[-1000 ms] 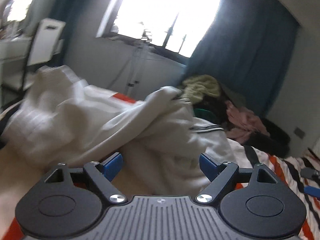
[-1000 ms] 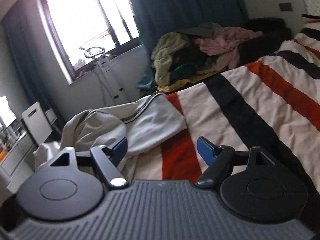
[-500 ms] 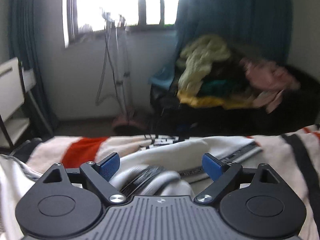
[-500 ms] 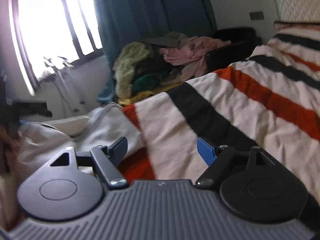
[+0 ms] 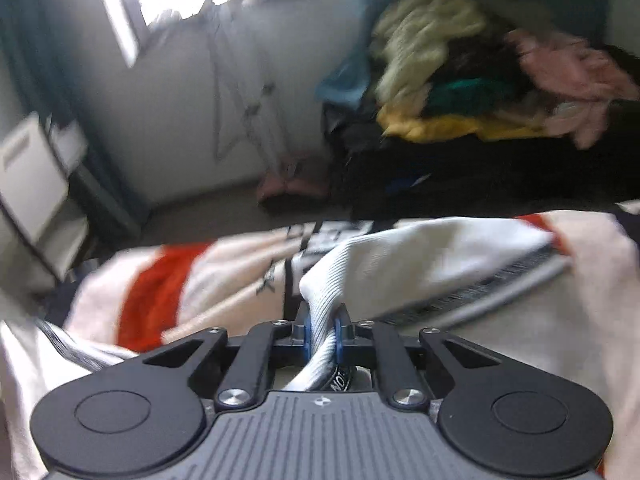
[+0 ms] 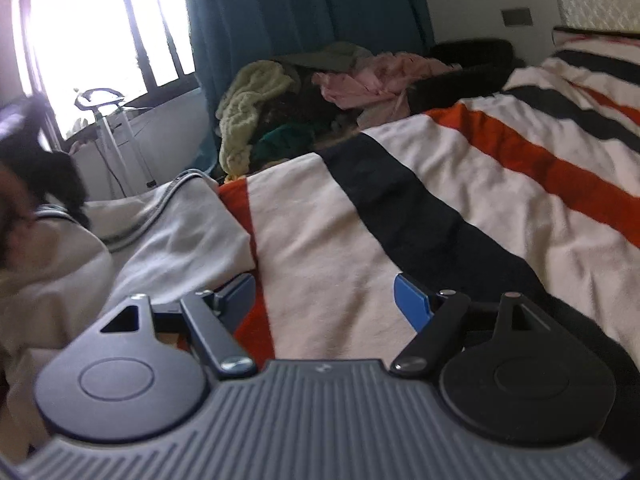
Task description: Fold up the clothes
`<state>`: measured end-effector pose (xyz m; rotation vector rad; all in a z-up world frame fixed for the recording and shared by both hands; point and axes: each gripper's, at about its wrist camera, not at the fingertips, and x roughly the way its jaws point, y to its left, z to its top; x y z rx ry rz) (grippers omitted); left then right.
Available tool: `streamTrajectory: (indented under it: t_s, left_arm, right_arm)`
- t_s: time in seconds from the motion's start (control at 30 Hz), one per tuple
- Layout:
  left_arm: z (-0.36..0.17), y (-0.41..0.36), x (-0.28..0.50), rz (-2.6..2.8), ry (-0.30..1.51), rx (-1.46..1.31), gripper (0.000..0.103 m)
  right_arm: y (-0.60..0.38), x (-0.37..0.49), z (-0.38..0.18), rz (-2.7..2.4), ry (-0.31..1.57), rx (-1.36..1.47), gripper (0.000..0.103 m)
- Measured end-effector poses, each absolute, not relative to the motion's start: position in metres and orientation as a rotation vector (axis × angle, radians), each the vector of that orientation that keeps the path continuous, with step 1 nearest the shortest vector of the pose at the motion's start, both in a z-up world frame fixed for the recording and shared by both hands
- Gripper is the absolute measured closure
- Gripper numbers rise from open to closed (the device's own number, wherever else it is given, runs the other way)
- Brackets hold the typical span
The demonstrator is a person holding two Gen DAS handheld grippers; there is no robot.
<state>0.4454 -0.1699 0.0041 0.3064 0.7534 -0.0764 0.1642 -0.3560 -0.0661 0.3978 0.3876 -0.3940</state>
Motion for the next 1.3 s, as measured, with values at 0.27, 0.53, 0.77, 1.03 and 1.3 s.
streamTrajectory:
  t_s: [0.27, 0.53, 0.77, 1.03, 1.3]
  left_arm:
    - [0.074, -0.155, 0.243, -0.303, 0.474, 0.308, 0.095]
    - [0.009, -0.088, 0.071, -0.358, 0.545, 0.118, 0.095]
    - [-0.063, -0.025, 0.057, -0.348, 0.669, -0.069, 0.092]
    - [-0.053, 0.004, 0.06, -0.331, 0.6, -0.178, 0.029]
    - [-0.037, 0.023, 0.067, -0.219, 0.545, -0.178, 0.019]
  right_arm:
    - [-0.358, 0.136, -0.038, -0.467, 0.282, 0.343, 0.025]
    - [-0.352, 0.09, -0.009, -0.495, 0.238, 0.267, 0.025]
    - [-0.32, 0.073, 0.003, -0.396, 0.272, 0.169, 0.025]
    - [-0.291, 0.089, -0.005, -0.302, 0.369, 0.144, 0.025]
    - [-0.288, 0.103, -0.03, -0.185, 0.469, 0.271, 0.025]
